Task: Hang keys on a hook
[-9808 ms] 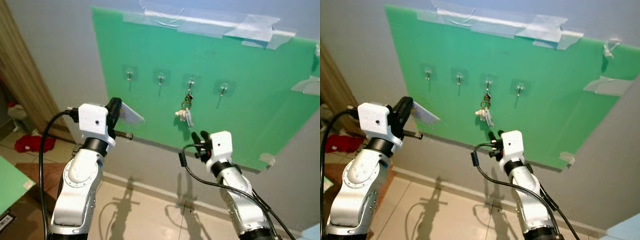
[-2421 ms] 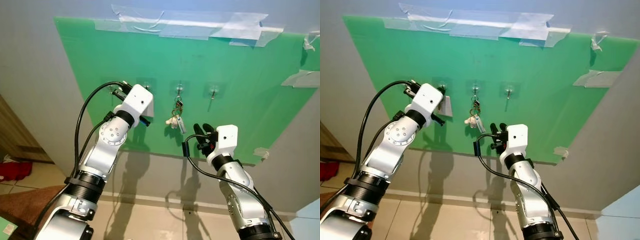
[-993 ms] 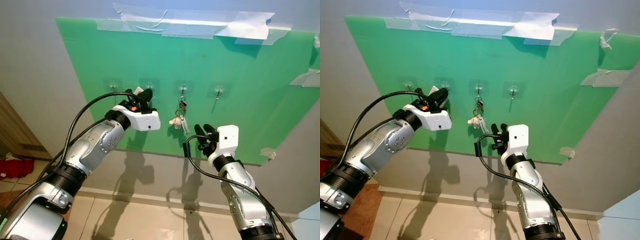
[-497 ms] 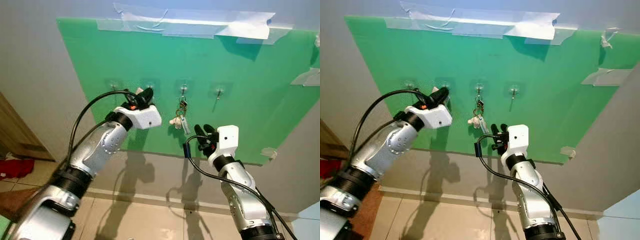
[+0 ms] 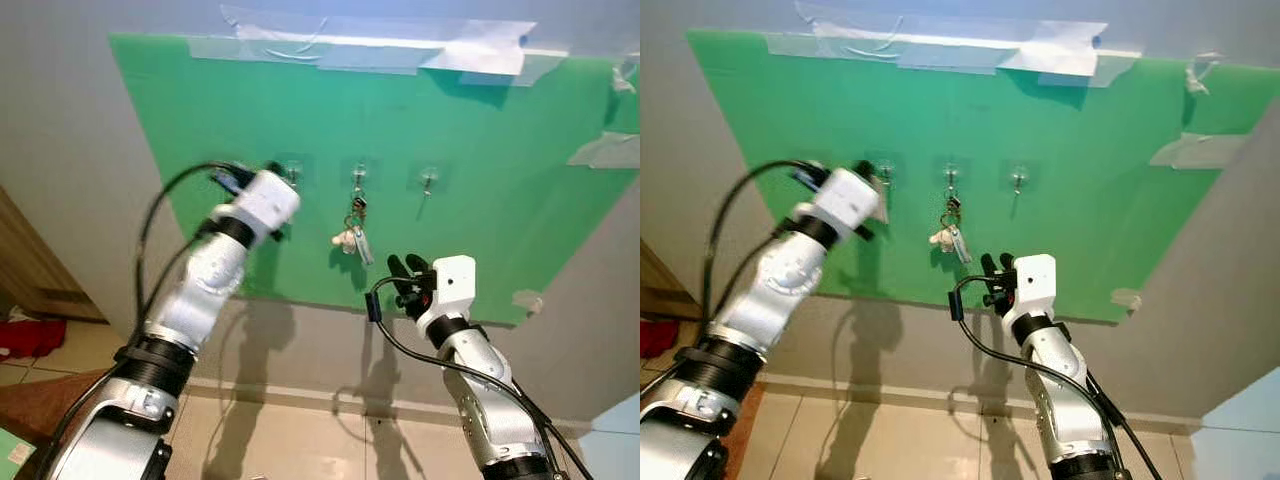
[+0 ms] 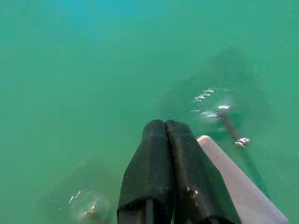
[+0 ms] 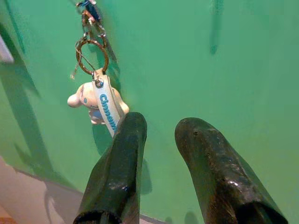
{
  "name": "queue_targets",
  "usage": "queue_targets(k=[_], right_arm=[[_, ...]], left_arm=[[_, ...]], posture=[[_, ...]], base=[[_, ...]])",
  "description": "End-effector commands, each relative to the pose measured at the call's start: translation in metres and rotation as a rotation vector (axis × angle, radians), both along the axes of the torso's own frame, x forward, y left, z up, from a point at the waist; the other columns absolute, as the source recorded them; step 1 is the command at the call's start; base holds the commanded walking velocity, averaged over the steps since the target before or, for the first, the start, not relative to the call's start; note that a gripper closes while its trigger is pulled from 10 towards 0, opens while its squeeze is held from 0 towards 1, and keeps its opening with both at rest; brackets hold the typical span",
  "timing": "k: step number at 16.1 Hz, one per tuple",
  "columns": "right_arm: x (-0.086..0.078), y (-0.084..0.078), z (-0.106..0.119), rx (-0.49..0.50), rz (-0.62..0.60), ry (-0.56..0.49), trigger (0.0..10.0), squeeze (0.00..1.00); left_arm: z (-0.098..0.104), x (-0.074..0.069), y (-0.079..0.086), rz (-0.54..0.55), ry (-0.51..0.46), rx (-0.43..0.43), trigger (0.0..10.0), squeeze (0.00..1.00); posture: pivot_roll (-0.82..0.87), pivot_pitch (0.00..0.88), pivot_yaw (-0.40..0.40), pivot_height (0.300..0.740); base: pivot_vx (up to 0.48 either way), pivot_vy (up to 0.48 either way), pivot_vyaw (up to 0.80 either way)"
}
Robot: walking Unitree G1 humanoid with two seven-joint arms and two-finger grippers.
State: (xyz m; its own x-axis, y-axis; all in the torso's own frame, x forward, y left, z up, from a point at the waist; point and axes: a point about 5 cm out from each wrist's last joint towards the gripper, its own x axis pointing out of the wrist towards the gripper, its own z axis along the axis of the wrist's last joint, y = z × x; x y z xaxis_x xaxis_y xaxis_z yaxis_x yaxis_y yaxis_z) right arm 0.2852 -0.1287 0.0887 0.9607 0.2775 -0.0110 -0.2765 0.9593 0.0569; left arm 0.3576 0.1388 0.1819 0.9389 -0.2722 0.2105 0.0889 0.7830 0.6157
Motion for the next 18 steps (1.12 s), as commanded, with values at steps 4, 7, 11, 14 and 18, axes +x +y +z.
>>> queue_targets(k=[4, 7, 11, 14, 18], right_arm=[[0.0, 0.002, 0.0, -0.01, 0.008, 0.006, 10.0, 0.0], [0.0, 0.003, 0.0, -0.011, 0.017, 0.01, 10.0, 0.0], [0.001, 0.003, 0.0, -0.016, 0.029, 0.013, 10.0, 0.0], [0.0, 0.0, -0.002, -0.026, 0.033, 0.019, 10.0, 0.0], [0.0, -0.002, -0.004, -0.036, 0.043, 0.03, 10.0, 0.0]], left_arm=[[0.009, -0.003, 0.015, 0.089, 0.025, -0.195, 0.0, 0.0], [0.006, -0.008, 0.014, 0.086, 0.064, -0.226, 0.0, 0.0], [0.005, -0.012, 0.011, 0.061, 0.129, -0.292, 0.0, 0.0], [0.001, -0.033, -0.001, -0.032, 0.205, -0.427, 0.0, 0.0], [0.008, -0.042, -0.008, -0.15, 0.261, -0.434, 0.0, 0.0]], posture=[[-0.07, 0.0, 0.012, 0.74], [-0.07, 0.0, 0.003, 0.74], [-0.06, 0.0, -0.005, 0.74], [-0.07, 0.0, -0.012, 0.74], [-0.06, 0.0, -0.026, 0.74]], base=[[0.0, 0.0, 0.0], [0.0, 0.0, 0.0], [0.0, 0.0, 0.0], [0.0, 0.0, 0.0], [0.0, 0.0, 0.0]])
